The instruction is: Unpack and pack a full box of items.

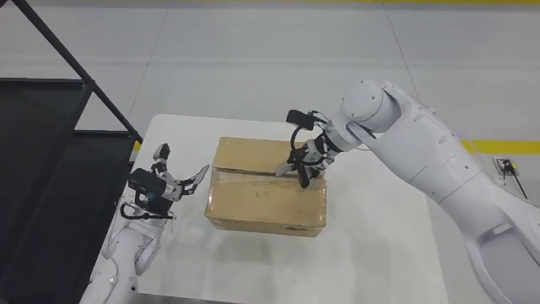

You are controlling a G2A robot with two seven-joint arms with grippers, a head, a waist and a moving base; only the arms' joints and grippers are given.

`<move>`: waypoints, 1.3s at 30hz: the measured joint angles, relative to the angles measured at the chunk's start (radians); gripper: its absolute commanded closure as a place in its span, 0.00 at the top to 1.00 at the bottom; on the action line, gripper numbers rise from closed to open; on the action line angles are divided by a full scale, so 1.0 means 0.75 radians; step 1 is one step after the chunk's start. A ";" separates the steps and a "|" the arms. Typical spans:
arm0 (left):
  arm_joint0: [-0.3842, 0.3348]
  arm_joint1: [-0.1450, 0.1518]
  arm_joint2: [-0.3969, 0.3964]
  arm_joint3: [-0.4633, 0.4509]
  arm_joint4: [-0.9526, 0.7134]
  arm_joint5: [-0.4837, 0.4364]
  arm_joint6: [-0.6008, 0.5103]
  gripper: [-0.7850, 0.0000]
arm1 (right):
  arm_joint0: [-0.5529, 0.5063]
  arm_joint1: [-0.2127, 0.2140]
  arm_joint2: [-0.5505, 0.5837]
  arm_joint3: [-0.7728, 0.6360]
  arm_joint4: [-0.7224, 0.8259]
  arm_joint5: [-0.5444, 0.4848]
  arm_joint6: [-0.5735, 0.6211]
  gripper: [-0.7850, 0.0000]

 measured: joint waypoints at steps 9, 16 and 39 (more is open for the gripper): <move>0.028 0.009 0.026 -0.036 0.049 -0.127 -0.081 1.00 | -0.026 0.031 0.058 -0.059 -0.030 0.045 -0.018 0.71; 0.056 0.034 -0.016 -0.048 0.128 -0.272 -0.113 1.00 | -0.051 0.052 0.096 -0.095 -0.049 0.061 -0.016 0.69; -0.038 0.031 0.035 0.030 0.233 -0.070 -0.108 1.00 | -0.091 0.075 0.179 -0.153 -0.115 0.074 -0.003 0.58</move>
